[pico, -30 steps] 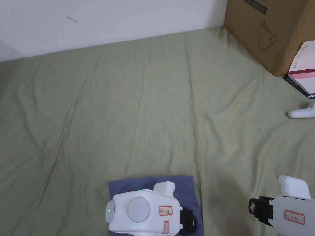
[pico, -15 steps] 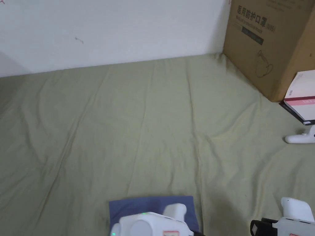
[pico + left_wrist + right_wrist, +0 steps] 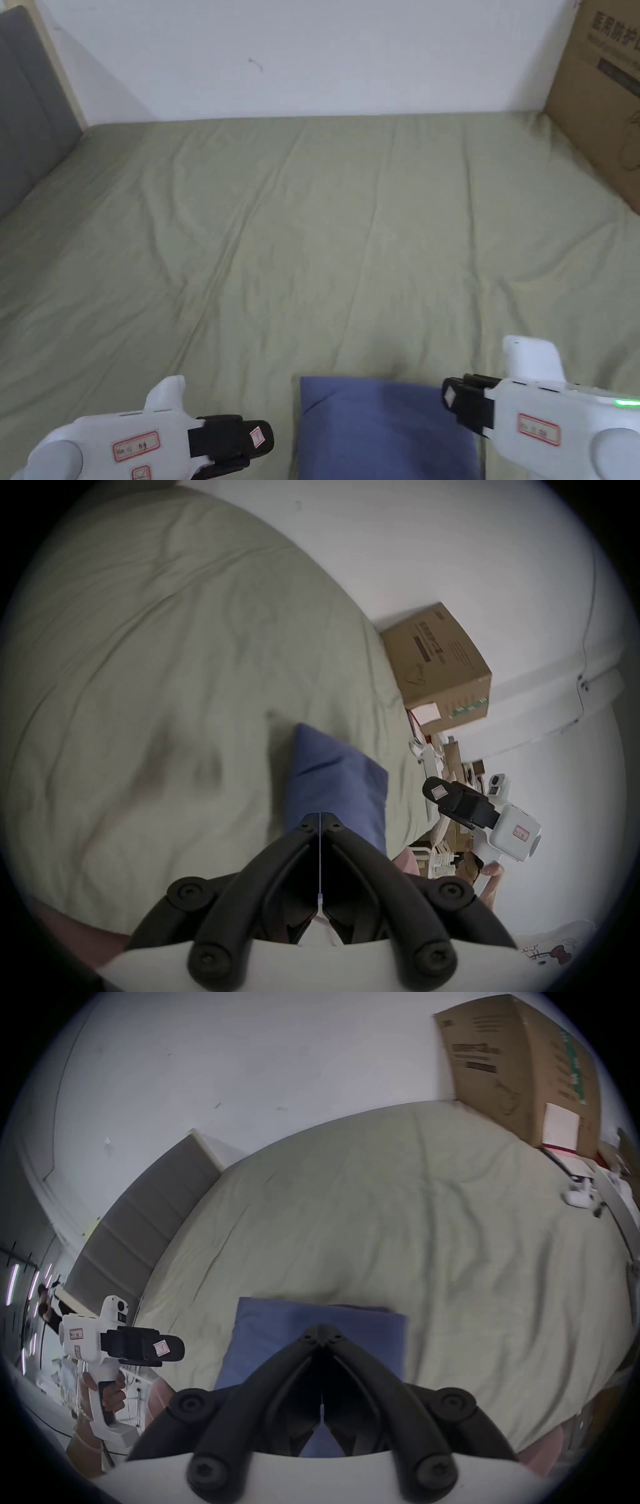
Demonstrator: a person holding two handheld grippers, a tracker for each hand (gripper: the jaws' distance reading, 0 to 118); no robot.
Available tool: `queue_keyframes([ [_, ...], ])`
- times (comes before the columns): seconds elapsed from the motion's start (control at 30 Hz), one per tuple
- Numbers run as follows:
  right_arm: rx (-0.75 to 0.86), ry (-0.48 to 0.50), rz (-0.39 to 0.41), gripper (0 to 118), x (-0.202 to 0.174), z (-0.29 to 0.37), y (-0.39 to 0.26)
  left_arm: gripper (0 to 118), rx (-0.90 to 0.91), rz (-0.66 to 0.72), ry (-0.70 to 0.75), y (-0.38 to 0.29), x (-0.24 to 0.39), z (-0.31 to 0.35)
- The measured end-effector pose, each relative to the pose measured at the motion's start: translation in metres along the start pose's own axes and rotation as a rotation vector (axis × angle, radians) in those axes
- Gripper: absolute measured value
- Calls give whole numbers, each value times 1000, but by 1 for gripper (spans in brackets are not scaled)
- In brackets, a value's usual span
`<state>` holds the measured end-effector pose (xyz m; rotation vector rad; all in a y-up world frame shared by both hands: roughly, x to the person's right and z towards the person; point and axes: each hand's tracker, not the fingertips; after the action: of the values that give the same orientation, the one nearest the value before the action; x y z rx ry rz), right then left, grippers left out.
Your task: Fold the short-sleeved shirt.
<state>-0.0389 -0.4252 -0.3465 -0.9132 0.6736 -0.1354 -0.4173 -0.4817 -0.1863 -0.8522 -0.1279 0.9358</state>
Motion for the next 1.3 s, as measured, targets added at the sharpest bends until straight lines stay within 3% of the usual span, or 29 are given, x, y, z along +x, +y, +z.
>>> queue_keyframes([
  [0.1, -127, -55, 116, 0, -18, -38, -15, 0, 13, 18, 8, -8, -12, 1],
  [0.2, -238, -130, 182, 0, -17, -72, -37, 0, 4, 54, -35, -13, -20, -7],
  [0.3, -240, -126, 84, 0, -7, -86, -47, 2, 0, 56, -48, -19, -17, -16],
  [0.33, -218, -123, 46, 0, -7, -82, -43, 11, -2, 65, -43, -18, -17, -20],
  [0.43, -233, -114, 78, 0, -4, -80, -38, 58, -27, 81, -41, -14, -20, -29],
  [0.5, -240, -111, 92, 0, -4, -78, -38, 104, -43, 84, -73, -9, -21, -40],
  [0.53, -239, -110, 92, 0, -4, -78, -38, 115, -52, 86, -94, -6, -22, -48],
  [0.57, -240, -108, 87, 0, -3, -78, -37, 118, -49, 86, -128, -4, -24, -55],
  [0.67, -239, -94, 47, 0, 1, -77, -38, 118, -20, 104, -270, 7, -28, -80],
  [0.83, -241, -65, -22, 0, 10, -75, -36, 118, -141, 162, -299, 8, -27, -128],
  [0.9, -242, -63, -28, 0, 10, -74, -36, 118, -123, 87, -397, 4, -21, -130],
  [1.0, -243, -61, -32, 0, 10, -73, -36, 115, -212, 49, -357, 2, -12, -141],
  [1.07, -245, -63, -30, 0, 9, -72, -36, 103, -229, 7, -332, 2, -10, -141],
  [1.13, -244, -66, -28, 0, 8, -71, -36, 35, -234, 13, -244, 2, -14, -145],
  [1.2, -242, -81, -18, 0, 8, -69, -36, 33, -244, 97, -292, -3, -22, -149],
  [1.3, -227, -83, -44, 0, 7, -61, -34, 33, -240, 7, -270, 3, -16, -142],
])
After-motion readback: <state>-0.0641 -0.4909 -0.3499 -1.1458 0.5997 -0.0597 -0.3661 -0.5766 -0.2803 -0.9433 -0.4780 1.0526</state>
